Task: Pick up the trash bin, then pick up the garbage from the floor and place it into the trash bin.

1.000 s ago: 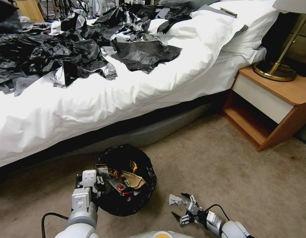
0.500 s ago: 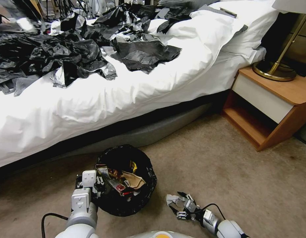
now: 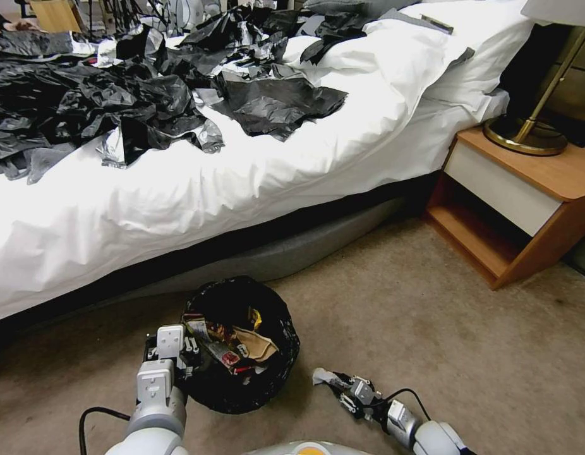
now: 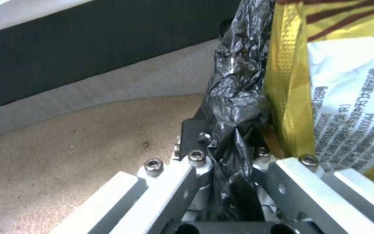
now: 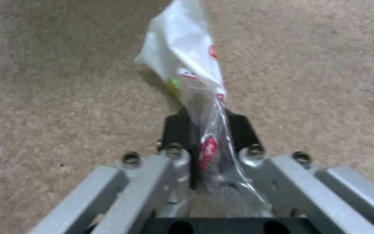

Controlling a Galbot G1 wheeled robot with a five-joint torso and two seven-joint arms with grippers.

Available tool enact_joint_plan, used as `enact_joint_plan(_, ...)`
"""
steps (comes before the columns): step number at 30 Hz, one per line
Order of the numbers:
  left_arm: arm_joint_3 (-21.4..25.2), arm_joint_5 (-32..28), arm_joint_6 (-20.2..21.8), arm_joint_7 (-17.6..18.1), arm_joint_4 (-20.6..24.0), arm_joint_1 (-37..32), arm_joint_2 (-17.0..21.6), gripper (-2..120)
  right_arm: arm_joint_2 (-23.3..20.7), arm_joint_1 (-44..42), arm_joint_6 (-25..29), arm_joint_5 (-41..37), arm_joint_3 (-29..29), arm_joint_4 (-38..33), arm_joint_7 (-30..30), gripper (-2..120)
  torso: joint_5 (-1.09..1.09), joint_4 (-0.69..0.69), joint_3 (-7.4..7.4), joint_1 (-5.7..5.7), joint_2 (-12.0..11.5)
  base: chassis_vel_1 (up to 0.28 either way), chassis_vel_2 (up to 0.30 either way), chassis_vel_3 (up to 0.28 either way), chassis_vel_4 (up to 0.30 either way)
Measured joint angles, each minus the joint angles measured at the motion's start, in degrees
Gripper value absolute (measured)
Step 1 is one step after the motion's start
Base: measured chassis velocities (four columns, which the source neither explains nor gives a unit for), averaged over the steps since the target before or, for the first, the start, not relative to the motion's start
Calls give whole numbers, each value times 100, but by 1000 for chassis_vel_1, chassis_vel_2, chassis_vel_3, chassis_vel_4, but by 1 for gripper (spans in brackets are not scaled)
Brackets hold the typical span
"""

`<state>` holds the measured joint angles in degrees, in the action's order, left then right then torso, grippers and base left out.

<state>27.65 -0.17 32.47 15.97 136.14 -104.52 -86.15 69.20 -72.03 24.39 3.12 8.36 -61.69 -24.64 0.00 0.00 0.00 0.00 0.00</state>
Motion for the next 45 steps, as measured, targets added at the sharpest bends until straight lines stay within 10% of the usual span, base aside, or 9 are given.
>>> enact_joint_plan(19, -14, 4, -2, -1, 11, -16, 3, 1, -47, -62, 31, -360, 261, -352, 189, 0, 0, 0, 0, 0, 0, 0, 0, 0, 0)
enact_joint_plan(33, -118, 57, 0, -9, -70, 48, 4, 1, -227, -486, 5, -2153, 1084, -3999, 925, 0, -1, 0, 0, -1, 0, 0, 0, 0, 0)
enact_joint_plan(39, -165, 76, 12, -12, -86, 82, -48, 1, -373, -475, -195, -2092, 237, -5337, 949, 0, -3, 0, 0, -1, 0, 0, 0, 0, 0)
enact_joint_plan(45, -171, 88, 11, -8, -89, 92, -57, 1, -275, -323, -466, -1599, -879, -5199, 1067, 0, -1, 0, 0, -1, 0, 0, 0, 0, 0)
